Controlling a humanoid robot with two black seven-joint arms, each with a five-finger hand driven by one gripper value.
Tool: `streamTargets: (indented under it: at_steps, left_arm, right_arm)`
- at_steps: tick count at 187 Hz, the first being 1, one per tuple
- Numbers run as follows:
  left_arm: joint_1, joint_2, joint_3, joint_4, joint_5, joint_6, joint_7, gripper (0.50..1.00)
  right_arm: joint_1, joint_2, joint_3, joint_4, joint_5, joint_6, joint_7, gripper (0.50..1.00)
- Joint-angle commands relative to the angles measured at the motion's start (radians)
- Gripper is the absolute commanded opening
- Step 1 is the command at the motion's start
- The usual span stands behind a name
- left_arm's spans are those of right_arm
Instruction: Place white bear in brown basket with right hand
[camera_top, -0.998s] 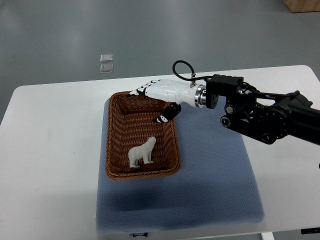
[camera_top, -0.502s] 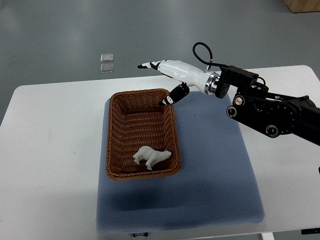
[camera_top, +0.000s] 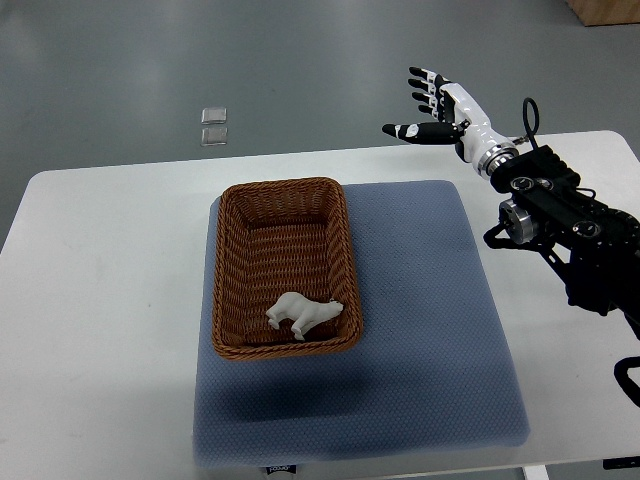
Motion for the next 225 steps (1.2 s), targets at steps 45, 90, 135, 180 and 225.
streamTargets:
  at_steps: [45,90,135,180,225]
  left_arm:
    - [0.0,0.0,0.0,0.0,0.0,0.0,0.0,1.0]
    - [0.0,0.0,0.0,0.0,0.0,0.0,0.0,1.0]
    - [0.0,0.0,-0.001,0.0,0.0,0.0,0.0,1.0]
    - [0.0,0.0,0.0,0.0,0.0,0.0,0.0,1.0]
    - [0.0,0.0,0.0,0.0,0.0,0.0,0.0,1.0]
  right_arm:
    - [-0.119,0.059,0.256,-0.006,0.064,0.015,-0.064,0.913]
    - [-0.141,0.083,0.373,-0.016,0.07,0.081,-0.081,0.915]
    - [-0.15,0.085,0.382,-0.037,0.24,0.106,-0.079,0.917]
    - [-0.159,0.099,0.387,-0.105,0.252,0.167,-0.067,0.924]
    - [-0.161,0.105,0.39,-0.102,0.254,0.166,-0.05,0.926]
